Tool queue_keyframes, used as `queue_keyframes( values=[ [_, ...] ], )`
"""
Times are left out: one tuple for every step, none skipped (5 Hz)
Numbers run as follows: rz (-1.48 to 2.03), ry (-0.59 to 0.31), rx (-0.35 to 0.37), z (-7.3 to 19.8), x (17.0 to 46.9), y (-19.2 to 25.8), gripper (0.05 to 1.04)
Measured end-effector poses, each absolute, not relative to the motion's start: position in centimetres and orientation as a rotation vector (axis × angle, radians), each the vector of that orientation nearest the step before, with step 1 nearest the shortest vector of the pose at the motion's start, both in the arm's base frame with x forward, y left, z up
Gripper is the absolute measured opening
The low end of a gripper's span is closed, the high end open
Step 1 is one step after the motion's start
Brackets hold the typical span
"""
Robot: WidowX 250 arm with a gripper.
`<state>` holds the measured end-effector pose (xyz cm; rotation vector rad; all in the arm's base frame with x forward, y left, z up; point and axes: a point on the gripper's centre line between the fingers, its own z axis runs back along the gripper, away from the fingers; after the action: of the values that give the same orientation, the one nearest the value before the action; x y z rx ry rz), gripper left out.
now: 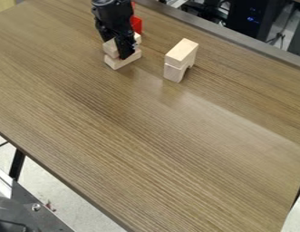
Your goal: Move the rectangular block from the right tower to the left
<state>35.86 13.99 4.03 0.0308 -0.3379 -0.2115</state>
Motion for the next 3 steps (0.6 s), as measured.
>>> queue_keyframes(
  values=[
    [-0.223,-0.329,0.031,3.64,35.59,13.68,0.931],
    [-0.239,-0.309,0.024,2.88,35.32,13.26,1.004],
    [-0.243,-0.306,0.032,2.92,35.31,13.32,0.999]
  ],
)
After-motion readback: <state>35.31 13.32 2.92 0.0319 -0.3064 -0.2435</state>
